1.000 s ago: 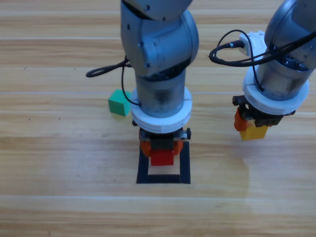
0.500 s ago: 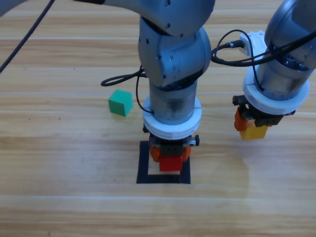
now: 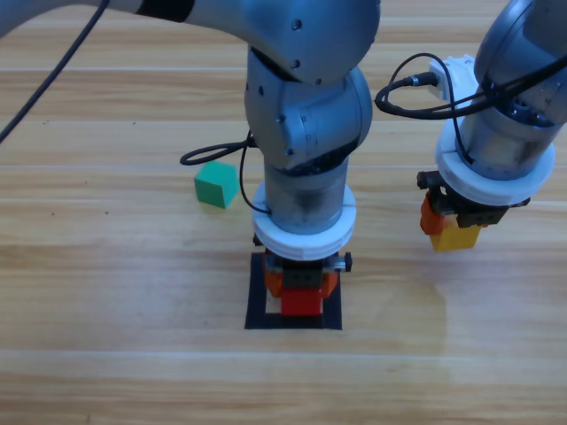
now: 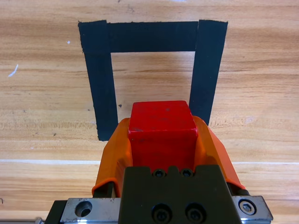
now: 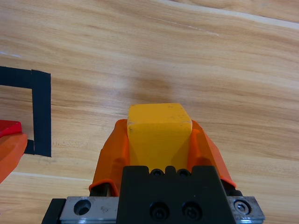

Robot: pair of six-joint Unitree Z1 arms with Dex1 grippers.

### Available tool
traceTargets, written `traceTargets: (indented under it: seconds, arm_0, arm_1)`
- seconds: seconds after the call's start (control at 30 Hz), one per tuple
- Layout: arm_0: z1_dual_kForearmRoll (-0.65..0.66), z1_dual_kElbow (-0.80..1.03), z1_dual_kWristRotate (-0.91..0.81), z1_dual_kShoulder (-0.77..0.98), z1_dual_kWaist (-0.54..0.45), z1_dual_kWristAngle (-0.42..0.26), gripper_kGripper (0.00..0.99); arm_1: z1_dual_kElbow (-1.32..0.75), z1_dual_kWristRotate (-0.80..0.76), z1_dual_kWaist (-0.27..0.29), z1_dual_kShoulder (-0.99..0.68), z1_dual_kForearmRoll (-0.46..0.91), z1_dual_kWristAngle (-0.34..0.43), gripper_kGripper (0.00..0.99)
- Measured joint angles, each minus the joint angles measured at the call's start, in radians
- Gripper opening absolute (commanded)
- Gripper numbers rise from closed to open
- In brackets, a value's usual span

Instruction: Stack the blocks in the rectangular block: red at the bottom, yellow in the middle, green on top

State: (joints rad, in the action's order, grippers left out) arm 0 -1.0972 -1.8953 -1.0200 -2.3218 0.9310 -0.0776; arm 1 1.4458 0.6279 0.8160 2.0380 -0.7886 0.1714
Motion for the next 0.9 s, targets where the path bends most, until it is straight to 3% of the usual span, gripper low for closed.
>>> traceTargets:
  seconds: [0.9]
  arm_0:
    - [0.053, 0.040, 0.023, 0.000, -0.021, 0.000, 0.000]
  arm_1:
    - [0.000, 0.000, 0.000, 0.000, 0.001, 0.000, 0.158]
